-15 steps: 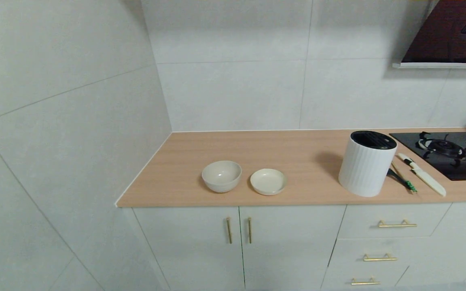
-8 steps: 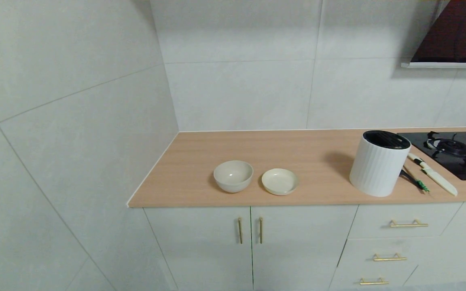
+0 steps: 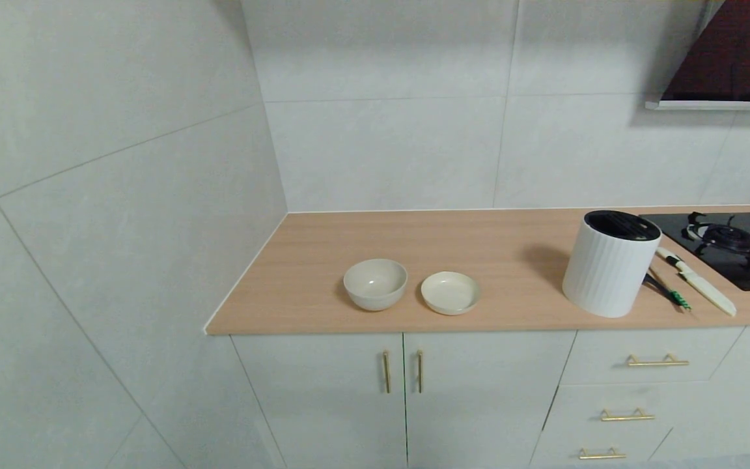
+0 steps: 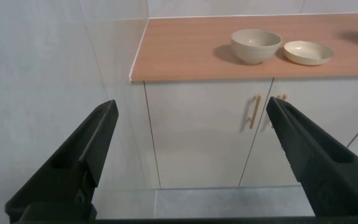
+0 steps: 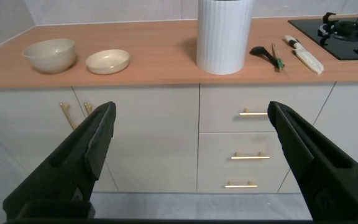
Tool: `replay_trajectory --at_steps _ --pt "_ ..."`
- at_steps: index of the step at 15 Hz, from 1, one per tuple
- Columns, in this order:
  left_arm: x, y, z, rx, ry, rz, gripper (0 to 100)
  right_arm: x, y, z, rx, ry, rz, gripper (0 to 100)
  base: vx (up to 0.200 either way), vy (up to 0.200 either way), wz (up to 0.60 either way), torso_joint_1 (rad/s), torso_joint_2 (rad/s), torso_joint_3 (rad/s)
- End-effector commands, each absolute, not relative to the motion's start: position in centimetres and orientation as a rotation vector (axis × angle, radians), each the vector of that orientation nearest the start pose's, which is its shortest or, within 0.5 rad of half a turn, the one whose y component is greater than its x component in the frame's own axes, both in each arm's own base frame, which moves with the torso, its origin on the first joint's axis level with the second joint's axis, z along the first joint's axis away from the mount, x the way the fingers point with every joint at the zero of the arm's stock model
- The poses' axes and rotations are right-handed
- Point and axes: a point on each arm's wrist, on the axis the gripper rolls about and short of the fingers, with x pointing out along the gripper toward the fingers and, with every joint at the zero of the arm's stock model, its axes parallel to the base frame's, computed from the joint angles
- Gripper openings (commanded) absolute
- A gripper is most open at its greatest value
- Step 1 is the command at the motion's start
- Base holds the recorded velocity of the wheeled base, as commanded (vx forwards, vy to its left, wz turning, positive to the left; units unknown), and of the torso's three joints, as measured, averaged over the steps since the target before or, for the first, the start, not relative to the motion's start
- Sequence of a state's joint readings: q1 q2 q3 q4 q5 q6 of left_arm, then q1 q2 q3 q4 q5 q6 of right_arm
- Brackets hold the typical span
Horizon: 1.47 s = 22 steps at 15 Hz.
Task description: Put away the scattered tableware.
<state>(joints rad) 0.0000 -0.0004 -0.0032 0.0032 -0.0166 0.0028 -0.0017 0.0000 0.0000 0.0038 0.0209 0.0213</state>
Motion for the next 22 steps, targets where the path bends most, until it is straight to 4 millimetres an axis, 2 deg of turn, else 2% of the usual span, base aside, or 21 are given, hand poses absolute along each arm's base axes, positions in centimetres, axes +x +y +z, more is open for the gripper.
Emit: replay_trajectory --at_steps 1,10,22 --pt "-2.3 -0.04 7.6 0.003 0.0 -0.017 100 -2.28 0.05 7.52 0.022 0.003 0.02 100 0.0 0.0 0.0 0.0 0.0 0.0" --pt "-2.3 -0.04 7.6 0.002 0.0 -0.017 100 -2.28 0.05 7.5 0.022 0.005 0.02 100 0.0 0.0 0.0 -0.159 0.35 0.185" --pt "-2.3 -0.04 7.6 0.002 0.0 -0.017 100 -2.28 0.05 7.52 0.023 0.003 0.02 100 0.0 0.0 0.0 -0.233 0.53 0.294"
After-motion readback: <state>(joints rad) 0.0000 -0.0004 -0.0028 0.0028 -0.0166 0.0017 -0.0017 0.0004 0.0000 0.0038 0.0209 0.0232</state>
